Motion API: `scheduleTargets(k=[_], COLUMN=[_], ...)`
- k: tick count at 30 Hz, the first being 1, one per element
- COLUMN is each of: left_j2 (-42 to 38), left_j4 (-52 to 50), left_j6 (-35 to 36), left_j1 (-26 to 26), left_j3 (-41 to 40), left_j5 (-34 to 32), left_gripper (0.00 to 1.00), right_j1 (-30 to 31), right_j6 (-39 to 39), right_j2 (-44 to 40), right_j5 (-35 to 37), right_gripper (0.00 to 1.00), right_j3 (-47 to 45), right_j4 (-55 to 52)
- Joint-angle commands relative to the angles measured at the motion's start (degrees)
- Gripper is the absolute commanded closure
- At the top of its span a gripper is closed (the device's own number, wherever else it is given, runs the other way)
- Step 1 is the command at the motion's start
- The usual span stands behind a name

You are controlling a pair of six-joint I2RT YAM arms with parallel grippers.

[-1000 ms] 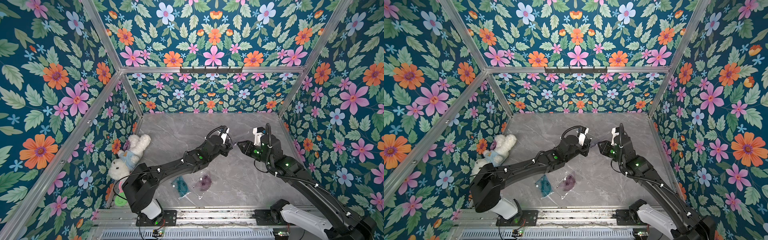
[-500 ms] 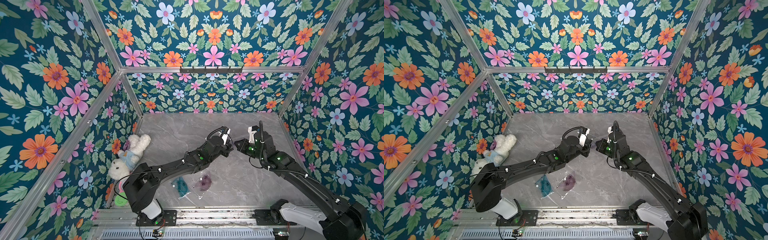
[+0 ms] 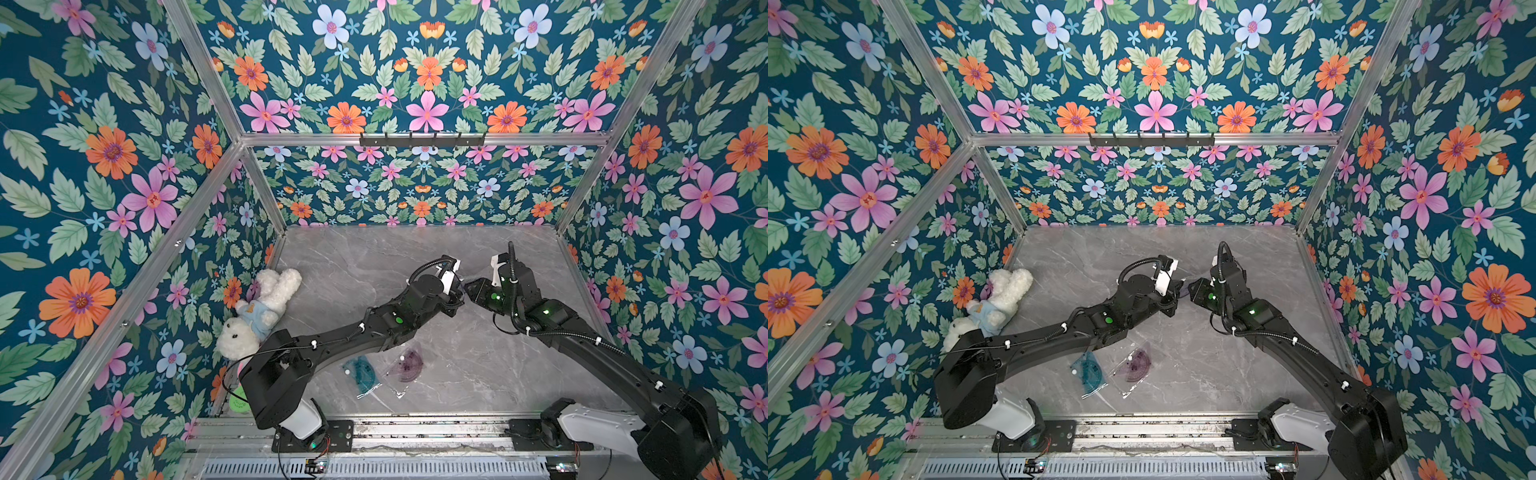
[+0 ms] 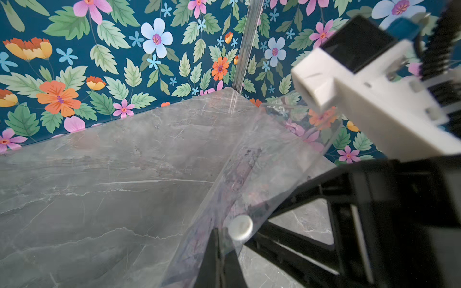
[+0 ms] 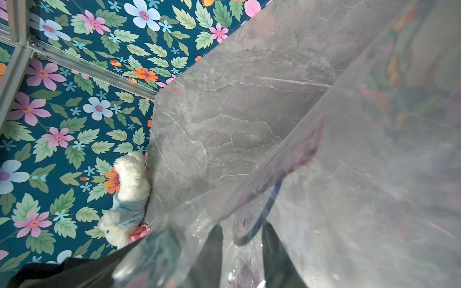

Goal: Open the ruler set and take out the ruler
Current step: Take out the ruler from the ruler set bag.

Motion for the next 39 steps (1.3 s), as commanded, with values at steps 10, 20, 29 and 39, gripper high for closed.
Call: scheduleTargets(k=[10, 20, 29, 39], left_j2=[-0.05, 1.37, 1.99, 1.28], left_j4=[4.17, 4.78, 5.13, 5.86], left_j6=[0.3, -0.49, -0.52, -0.53], left_j1=[-0.14, -0.2, -0.4, 0.4], left_j3=[-0.08, 0.74, 1.36, -0.78], left_j5=[0.48, 1.71, 1.69, -4.51], left_gripper=[1.0, 1.0, 1.0, 1.0], right_j1=[0.03, 0.03, 0.03, -0.02], right_j6=[0.26, 0.95, 0.63, -0.25], right_j2=[2.62, 3.5, 4.55, 1.14], right_j5=[0.28, -0.73, -0.43, 0.58], right_gripper=[0.73, 0.83, 0.9, 1.0], right_j3=[0.03, -0.26, -0.16, 0.18], right_j4=[2.39, 4.61, 4.51, 1.73])
